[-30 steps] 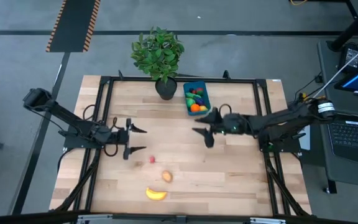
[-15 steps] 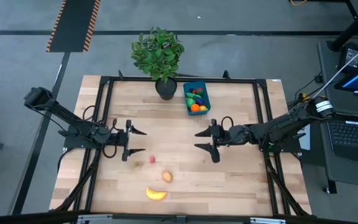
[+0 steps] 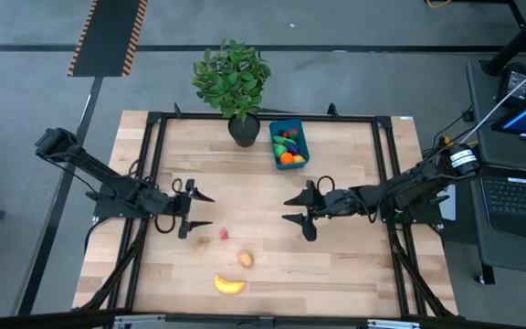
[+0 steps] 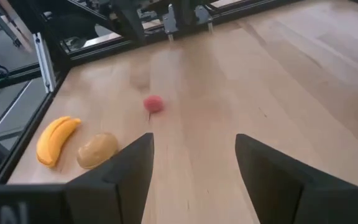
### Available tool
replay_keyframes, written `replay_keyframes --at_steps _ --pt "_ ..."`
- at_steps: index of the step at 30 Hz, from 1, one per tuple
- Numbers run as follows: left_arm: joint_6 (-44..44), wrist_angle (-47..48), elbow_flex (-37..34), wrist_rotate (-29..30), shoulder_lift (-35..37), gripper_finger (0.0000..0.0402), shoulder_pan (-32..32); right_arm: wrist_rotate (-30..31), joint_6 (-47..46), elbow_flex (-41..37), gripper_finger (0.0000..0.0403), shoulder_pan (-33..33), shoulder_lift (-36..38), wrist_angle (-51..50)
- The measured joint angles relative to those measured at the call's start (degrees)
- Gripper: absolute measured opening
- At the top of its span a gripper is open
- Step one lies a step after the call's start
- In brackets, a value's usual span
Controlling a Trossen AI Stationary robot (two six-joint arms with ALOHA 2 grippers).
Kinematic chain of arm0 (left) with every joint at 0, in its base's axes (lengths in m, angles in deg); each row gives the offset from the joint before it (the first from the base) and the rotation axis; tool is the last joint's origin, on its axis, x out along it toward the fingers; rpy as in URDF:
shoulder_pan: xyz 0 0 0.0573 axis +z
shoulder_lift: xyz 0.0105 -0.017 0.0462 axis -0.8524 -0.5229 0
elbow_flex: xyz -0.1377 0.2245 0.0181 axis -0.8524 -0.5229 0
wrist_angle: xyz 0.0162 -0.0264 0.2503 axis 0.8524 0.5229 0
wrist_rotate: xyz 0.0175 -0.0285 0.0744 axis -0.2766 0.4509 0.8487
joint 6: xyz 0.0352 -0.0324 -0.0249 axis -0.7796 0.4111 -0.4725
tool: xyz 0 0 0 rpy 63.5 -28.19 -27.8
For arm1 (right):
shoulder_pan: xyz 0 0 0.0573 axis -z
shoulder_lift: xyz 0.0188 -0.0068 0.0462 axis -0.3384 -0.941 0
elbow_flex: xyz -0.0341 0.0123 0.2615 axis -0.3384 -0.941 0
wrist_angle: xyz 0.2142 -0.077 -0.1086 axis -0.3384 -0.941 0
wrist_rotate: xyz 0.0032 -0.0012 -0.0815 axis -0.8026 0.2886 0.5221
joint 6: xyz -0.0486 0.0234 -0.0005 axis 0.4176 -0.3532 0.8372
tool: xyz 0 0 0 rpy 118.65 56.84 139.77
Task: Pick and placing Produce into tupperware
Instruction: Put the peach into the blue bin
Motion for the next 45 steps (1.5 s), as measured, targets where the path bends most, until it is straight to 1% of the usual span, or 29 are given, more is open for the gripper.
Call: replay_keyframes --at_steps 4,6,9,11,15,20,28,33,39,45 --pt "4.39 14.66 5.32 -2.08 -0.59 0.0324 0.00 0.00 1.61 0.00 0.0227 0.00 0.01 0.13" --pt "5.55 20.35 7.99 -2.29 -1.50 0.0324 -0.04 0.00 2.20 0.00 0.0227 0.15 0.01 0.28" --pt "5.67 25.88 10.67 -2.88 -3.90 0.0324 -0.55 0.00 2.08 0.00 0.0227 0.38 0.01 0.26" --pt "5.72 26.88 11.23 -3.96 -5.91 0.0324 -1.02 0.00 1.82 0.00 0.0227 0.37 0.01 0.24" --pt "6.24 26.57 12.11 -6.23 -10.83 0.0324 -1.63 0.00 1.87 0.00 0.0227 0.37 0.01 0.24" --pt "8.56 25.44 13.44 -6.36 -17.09 0.0324 -2.34 0.00 1.84 0.00 0.0227 0.37 0.01 0.22" --pt "8.77 16.65 13.72 -7.42 -27.87 0.0324 -4.05 0.00 1.80 0.00 0.0227 0.37 0.01 0.22" --pt "9.20 9.46 13.72 -7.43 -34.03 0.0324 -4.78 0.00 1.78 0.00 0.0227 0.37 0.01 0.22" --pt "9.17 3.00 13.72 -7.66 -38.32 0.0324 -4.76 0.00 1.77 0.00 0.0227 0.37 0.01 0.22" --pt "9.29 1.04 13.72 -7.34 -39.15 0.0323 -4.59 0.00 1.76 0.00 0.0227 0.36 0.01 0.20"
